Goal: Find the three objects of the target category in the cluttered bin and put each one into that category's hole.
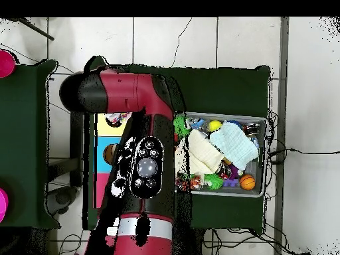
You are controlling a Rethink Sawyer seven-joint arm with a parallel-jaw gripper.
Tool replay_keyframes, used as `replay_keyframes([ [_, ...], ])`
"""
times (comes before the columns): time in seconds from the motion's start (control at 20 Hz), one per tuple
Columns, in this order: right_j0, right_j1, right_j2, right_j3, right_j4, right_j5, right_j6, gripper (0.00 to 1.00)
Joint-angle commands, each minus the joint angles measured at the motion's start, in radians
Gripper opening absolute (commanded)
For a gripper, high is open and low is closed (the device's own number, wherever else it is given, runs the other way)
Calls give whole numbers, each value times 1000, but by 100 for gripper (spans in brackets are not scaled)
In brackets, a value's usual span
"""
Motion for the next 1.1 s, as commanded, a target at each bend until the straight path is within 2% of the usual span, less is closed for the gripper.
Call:
replay_keyframes([
  [0.05,-13,-17,45,166,9,19,142,100],
  [0.3,-23,-28,63,225,5,-32,136,100],
  [1.1,-17,15,57,194,-7,-61,140,100],
])
